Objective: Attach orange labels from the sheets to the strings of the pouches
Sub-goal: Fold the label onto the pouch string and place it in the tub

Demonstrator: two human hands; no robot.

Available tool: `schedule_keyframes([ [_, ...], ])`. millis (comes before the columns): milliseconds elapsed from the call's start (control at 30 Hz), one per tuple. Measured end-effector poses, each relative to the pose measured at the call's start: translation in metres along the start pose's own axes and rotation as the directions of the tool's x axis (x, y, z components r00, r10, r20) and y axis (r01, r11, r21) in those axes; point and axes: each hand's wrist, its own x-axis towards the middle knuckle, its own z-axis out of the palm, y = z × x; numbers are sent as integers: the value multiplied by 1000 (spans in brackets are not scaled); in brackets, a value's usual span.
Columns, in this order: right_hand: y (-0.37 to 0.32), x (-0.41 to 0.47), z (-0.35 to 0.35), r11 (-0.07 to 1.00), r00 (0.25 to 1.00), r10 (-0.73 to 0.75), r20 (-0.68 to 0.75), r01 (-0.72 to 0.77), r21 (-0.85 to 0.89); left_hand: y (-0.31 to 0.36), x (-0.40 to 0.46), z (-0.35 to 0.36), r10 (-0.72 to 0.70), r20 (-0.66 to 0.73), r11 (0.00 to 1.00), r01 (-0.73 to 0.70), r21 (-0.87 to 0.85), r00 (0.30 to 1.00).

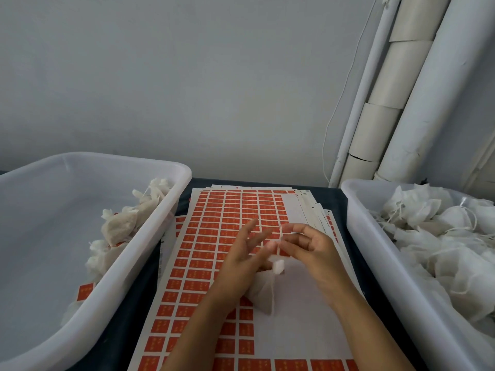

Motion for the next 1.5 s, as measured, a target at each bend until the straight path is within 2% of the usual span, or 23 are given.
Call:
schedule_keyframes([
  [133, -6, -3, -8, 996, 990, -88, 108, 90, -11, 7, -1, -3, -187, 164, 982, 187, 15, 969],
  [300, -9, -5, -10, 987, 971, -154, 180, 158, -8, 10, 0, -6, -203, 290, 958, 251, -139, 935],
  [400, -9, -5, -11, 978, 963, -207, 175, 204, 36, 10, 2, -7, -189, 293, 933, 265, -245, 937],
  [500, -9, -5, -11, 974, 956, -224, 190, 227, 5, 10, 4, -7, -201, 227, 919, 264, -294, 953],
  [700, -6, -5, -10, 902, 933, -320, 165, 353, -249, 9, 3, -7, -236, 152, 909, 273, -315, 960],
  [867, -4, -4, -12, 900, 943, -303, 136, 330, -285, 11, 3, -4, -256, 131, 924, 282, -257, 958],
  [1000, 0, -3, -10, 953, 973, -199, 120, 221, -210, 10, 4, -4, -253, 128, 913, 280, -297, 959],
  [1133, 1, -5, -5, 988, 990, -102, 99, 113, -109, 9, 3, -3, -231, 121, 930, 255, -265, 965],
  [1267, -4, -9, -1, 995, 989, -86, 118, 92, -46, 8, 3, -3, -240, 113, 930, 262, -259, 964],
  [1400, -6, -9, -1, 996, 987, -63, 148, 70, -46, 8, 3, -1, -243, 150, 927, 275, -255, 958],
  [1500, -6, -9, -3, 996, 985, -62, 159, 71, -55, 8, 4, -1, -272, 123, 919, 295, -262, 955],
])
